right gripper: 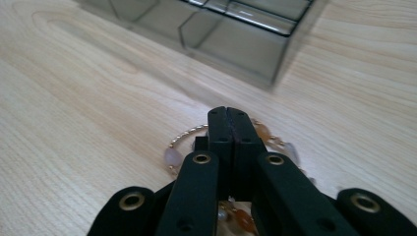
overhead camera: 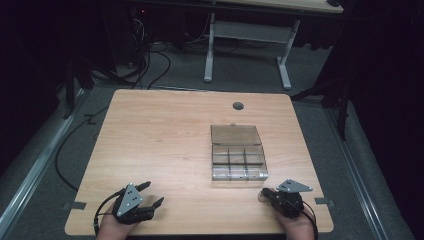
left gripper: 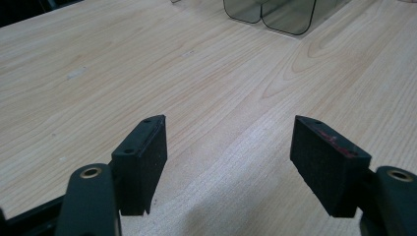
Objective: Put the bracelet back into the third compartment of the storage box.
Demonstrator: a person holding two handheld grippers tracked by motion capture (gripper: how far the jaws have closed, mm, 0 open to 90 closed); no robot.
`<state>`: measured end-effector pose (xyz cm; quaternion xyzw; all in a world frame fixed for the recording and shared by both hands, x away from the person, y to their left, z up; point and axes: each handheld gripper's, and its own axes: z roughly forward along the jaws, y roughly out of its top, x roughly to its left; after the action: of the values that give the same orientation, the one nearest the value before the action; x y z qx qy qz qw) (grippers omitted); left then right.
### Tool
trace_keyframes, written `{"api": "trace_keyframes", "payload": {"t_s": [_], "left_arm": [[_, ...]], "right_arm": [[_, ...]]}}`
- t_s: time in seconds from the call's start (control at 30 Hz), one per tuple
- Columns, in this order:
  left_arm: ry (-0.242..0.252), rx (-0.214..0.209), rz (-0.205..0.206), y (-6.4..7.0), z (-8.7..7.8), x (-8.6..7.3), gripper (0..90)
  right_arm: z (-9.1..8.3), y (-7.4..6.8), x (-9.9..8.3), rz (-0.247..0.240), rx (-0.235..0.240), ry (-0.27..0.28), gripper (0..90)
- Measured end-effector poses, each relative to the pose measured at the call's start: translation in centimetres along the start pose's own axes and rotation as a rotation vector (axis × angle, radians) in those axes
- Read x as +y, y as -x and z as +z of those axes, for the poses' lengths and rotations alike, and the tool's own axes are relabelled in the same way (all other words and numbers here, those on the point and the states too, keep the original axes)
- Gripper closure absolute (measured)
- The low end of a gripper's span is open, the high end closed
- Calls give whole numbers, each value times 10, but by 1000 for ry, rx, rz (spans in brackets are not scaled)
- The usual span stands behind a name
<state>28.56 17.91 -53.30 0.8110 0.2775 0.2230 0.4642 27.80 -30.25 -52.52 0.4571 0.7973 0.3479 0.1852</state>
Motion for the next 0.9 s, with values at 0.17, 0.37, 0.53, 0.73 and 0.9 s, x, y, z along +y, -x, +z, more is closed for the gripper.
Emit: {"api": "trace_keyframes", "payload": {"t_s": [0.17,0.37,0.53,0.73,0.9], "left_arm": [[1,-3,0,0,0,0,308],[4,-3,0,0,0,0,308],[3,-1,1,0,0,0,308],[1,-1,2,0,0,0,309],[-1,-5,8,0,-1,0,309]], "right_arm": [[3,-8,3,-17,13,-6,900],[9,-24,8,-70,37,-14,893],[-3,-15,10,-46,7,27,872],[-16,9,1,33,-53,38,836],[-19,18,-1,61,-77,24,797]]}}
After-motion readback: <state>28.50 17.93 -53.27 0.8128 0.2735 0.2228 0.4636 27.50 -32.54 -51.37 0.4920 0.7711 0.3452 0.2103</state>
